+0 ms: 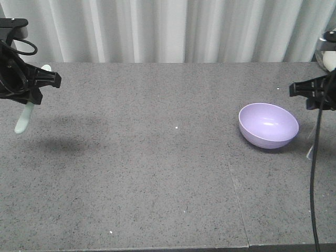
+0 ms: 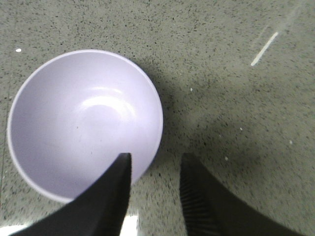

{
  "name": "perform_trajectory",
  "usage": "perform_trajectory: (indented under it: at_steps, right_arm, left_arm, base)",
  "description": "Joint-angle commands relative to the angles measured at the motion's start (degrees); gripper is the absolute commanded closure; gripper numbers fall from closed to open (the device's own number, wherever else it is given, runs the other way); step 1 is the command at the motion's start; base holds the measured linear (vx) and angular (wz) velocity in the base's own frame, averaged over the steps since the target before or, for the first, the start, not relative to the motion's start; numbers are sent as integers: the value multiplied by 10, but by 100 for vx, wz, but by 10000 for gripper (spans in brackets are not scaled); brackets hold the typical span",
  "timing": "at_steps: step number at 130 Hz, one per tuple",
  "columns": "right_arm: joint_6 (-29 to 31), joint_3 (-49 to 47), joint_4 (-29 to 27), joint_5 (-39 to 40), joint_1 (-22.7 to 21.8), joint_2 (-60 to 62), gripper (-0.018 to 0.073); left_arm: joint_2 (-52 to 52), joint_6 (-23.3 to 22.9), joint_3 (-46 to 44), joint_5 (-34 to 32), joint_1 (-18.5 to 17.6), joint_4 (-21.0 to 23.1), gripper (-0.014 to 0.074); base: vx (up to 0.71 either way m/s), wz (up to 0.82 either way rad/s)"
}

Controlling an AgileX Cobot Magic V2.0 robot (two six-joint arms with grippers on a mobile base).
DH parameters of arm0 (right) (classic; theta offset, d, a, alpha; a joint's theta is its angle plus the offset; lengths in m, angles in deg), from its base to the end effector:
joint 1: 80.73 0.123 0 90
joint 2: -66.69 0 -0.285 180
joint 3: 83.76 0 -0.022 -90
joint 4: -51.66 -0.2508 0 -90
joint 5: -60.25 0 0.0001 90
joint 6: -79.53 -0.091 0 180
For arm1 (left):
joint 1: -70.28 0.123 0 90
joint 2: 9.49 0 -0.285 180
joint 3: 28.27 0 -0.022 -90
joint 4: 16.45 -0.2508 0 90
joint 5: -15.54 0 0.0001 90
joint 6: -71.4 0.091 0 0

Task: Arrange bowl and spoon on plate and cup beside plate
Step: 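Move the right gripper to the lavender bowl rim and grasp it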

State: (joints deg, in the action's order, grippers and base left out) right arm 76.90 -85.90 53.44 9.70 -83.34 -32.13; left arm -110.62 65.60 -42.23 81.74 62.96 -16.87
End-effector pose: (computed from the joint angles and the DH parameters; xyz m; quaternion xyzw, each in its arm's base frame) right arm 0.3441 -0.0179 0.3208 0.0378 0.9585 -0.0142 0.2821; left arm 0.3424 -0.0434 0.3556 0.0136 0.9730 -0.0227 0.2292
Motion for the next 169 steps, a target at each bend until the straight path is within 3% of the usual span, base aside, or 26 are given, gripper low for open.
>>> perform_trajectory:
  at_steps: [1, 40, 90, 108, 135, 169]
  right_arm:
    - [8, -56, 9, 6, -3, -18, 217]
    - [8, -151, 26, -57, -3, -134, 186]
    - [8, -209, 31, -103, -3, -213, 223]
    - [13, -209, 32, -103, -3, -231, 289]
    - [21, -215, 30, -95, -3, -232, 572]
    - [26, -215, 15, -92, -3, -202, 565]
  left_arm:
    - [26, -1, -13, -21, -4, 4, 604]
    - [26, -1, -13, -21, -4, 4, 604]
    - [26, -1, -13, -21, -4, 4, 604]
    - [26, -1, -13, -21, -4, 4, 604]
    - [26, -1, -13, -21, -4, 4, 604]
    - [26, -1, -13, -21, -4, 4, 604]
  base:
    - [0, 0]
    - [0, 0]
    - [0, 0]
    - [0, 0]
    - [0, 0]
    - [0, 0]
